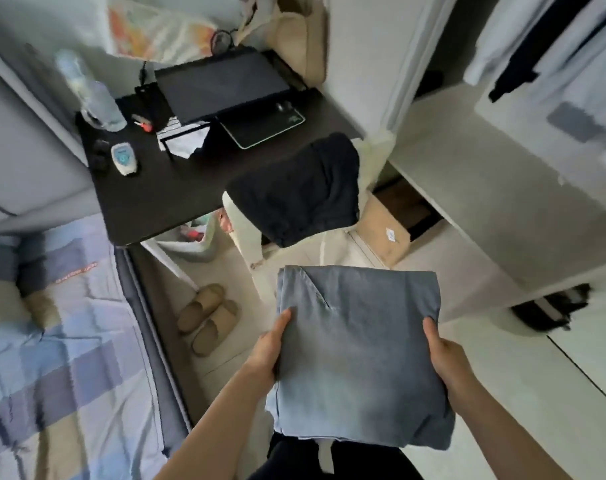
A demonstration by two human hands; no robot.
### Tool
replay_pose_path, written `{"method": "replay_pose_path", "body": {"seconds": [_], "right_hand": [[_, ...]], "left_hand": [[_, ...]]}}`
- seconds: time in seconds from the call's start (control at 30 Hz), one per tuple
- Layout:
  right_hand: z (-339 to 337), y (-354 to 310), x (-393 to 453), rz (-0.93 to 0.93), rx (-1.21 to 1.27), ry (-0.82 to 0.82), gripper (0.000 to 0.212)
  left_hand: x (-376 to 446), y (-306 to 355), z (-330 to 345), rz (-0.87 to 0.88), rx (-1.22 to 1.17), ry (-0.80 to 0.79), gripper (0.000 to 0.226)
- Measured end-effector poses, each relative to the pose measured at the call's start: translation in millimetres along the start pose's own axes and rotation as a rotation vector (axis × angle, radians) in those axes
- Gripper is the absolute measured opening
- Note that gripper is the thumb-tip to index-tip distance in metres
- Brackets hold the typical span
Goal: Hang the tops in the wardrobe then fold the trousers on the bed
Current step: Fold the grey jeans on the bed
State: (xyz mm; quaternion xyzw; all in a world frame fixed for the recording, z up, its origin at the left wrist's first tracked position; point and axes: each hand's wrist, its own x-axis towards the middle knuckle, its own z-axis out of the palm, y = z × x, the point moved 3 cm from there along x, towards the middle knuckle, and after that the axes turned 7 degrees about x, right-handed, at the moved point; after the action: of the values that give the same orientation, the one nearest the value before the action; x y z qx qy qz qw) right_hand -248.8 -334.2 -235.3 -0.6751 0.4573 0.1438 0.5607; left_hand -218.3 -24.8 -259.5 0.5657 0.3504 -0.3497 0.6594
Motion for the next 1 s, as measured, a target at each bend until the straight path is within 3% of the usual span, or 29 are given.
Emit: {"method": "replay_pose_path", "body": {"seconds": [0.23,0.53,0.7,1.0], "right_hand": [[-88,6,32,0.054,0.247,0.040,0.051],[-181,-61,112,0.007,0.407,0.089,0.034],[-192,-104,158,0.005,0.448,0.103,0.028],[-210,-166,273,0.113,0.368,0.520,0.052]], "left_hand": [[35,42,113,0.026,0.241,-0.023,0.064],[88,103,258,0.010,0.302,-0.040,0.051],[130,145,310,0.032,0.312,-0.010,0.052],[244,236,420,0.000,0.457,-0.160,0.078]]}}
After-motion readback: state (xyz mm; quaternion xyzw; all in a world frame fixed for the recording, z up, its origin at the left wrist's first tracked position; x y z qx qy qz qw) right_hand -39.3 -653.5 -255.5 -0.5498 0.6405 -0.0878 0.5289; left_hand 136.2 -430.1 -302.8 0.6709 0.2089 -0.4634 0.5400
